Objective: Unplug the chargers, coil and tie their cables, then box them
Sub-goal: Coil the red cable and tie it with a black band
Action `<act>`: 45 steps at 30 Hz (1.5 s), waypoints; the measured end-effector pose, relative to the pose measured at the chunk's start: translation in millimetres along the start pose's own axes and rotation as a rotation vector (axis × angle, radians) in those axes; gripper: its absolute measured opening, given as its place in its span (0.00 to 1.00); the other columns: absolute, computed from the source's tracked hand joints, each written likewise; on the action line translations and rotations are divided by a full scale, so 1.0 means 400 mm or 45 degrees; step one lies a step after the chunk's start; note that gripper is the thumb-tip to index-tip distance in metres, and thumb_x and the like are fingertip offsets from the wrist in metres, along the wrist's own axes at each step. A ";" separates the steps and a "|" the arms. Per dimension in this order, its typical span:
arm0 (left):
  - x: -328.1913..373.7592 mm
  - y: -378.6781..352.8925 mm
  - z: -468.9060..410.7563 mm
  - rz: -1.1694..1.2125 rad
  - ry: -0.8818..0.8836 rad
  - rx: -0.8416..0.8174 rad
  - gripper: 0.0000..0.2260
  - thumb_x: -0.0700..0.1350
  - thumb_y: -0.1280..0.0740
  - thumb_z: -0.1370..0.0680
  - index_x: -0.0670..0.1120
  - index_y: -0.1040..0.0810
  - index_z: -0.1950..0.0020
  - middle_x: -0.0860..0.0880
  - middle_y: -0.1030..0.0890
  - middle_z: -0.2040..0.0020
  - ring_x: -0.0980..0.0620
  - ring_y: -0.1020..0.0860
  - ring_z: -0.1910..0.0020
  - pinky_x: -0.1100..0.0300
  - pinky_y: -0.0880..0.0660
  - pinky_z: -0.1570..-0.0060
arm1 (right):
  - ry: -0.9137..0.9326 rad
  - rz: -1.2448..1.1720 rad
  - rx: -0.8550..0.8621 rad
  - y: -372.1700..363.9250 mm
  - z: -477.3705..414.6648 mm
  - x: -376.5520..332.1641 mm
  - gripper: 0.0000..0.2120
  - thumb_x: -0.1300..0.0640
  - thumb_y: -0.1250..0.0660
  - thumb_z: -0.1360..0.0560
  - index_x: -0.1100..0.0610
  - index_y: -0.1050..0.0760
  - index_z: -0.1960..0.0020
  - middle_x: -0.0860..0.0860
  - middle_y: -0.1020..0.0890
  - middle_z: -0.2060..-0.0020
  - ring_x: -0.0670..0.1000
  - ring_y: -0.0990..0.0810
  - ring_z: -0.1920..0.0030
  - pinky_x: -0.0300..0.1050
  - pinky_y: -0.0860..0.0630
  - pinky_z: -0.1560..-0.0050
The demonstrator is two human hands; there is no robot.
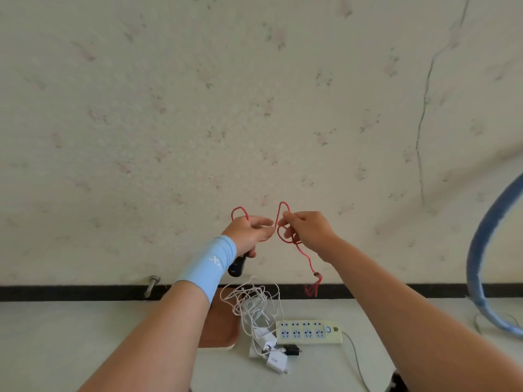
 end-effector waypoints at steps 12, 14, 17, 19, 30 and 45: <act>0.005 -0.085 -0.007 -0.276 -0.005 -0.248 0.16 0.53 0.29 0.26 0.56 0.20 0.39 0.55 0.16 0.49 0.48 0.21 0.61 0.60 0.23 0.63 | -0.016 -0.312 -0.074 0.002 0.045 0.020 0.13 0.52 0.34 0.18 0.57 0.15 0.51 0.51 0.17 0.64 0.51 0.20 0.63 0.46 0.22 0.58; 0.010 -0.098 -0.007 -0.301 -0.017 -0.233 0.09 0.52 0.30 0.24 0.55 0.18 0.45 0.56 0.15 0.55 0.52 0.20 0.56 0.61 0.24 0.63 | 0.019 -0.266 -0.062 0.010 0.038 0.020 0.11 0.51 0.33 0.19 0.55 0.14 0.51 0.49 0.17 0.64 0.48 0.21 0.64 0.43 0.23 0.58; 0.030 -0.106 0.004 -0.262 -0.037 -0.182 0.07 0.52 0.34 0.22 0.52 0.17 0.50 0.53 0.15 0.58 0.54 0.26 0.69 0.62 0.26 0.66 | 0.018 -0.324 -0.038 0.017 0.035 0.024 0.12 0.52 0.35 0.18 0.57 0.16 0.52 0.50 0.17 0.64 0.49 0.19 0.63 0.46 0.19 0.56; 0.045 -0.103 0.018 -0.189 -0.064 -0.139 0.09 0.52 0.36 0.20 0.50 0.18 0.51 0.52 0.15 0.60 0.51 0.29 0.75 0.59 0.26 0.65 | -0.001 -0.426 -0.095 0.021 0.037 0.024 0.12 0.53 0.36 0.18 0.60 0.18 0.49 0.55 0.17 0.59 0.51 0.17 0.59 0.50 0.17 0.51; -0.001 0.016 0.082 0.250 0.000 0.313 0.07 0.45 0.35 0.19 0.49 0.17 0.47 0.52 0.19 0.65 0.54 0.26 0.75 0.66 0.28 0.72 | 0.060 -0.307 -0.447 -0.093 0.069 0.002 0.07 0.60 0.30 0.22 0.56 0.16 0.46 0.54 0.12 0.55 0.48 0.15 0.56 0.47 0.23 0.47; -0.077 0.155 0.067 0.451 0.155 0.724 0.09 0.43 0.39 0.18 0.44 0.20 0.46 0.50 0.20 0.60 0.51 0.32 0.75 0.58 0.27 0.69 | 0.128 -0.198 -0.090 -0.115 0.027 -0.035 0.06 0.51 0.29 0.22 0.51 0.15 0.54 0.54 0.18 0.65 0.42 0.29 0.71 0.35 0.32 0.70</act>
Point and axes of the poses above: each hand's wrist, its own z-axis away from the middle knuckle, its own y-axis out of the back of the hand, x = y × z, the point moved 7 cm from there along -z, towards the middle knuckle
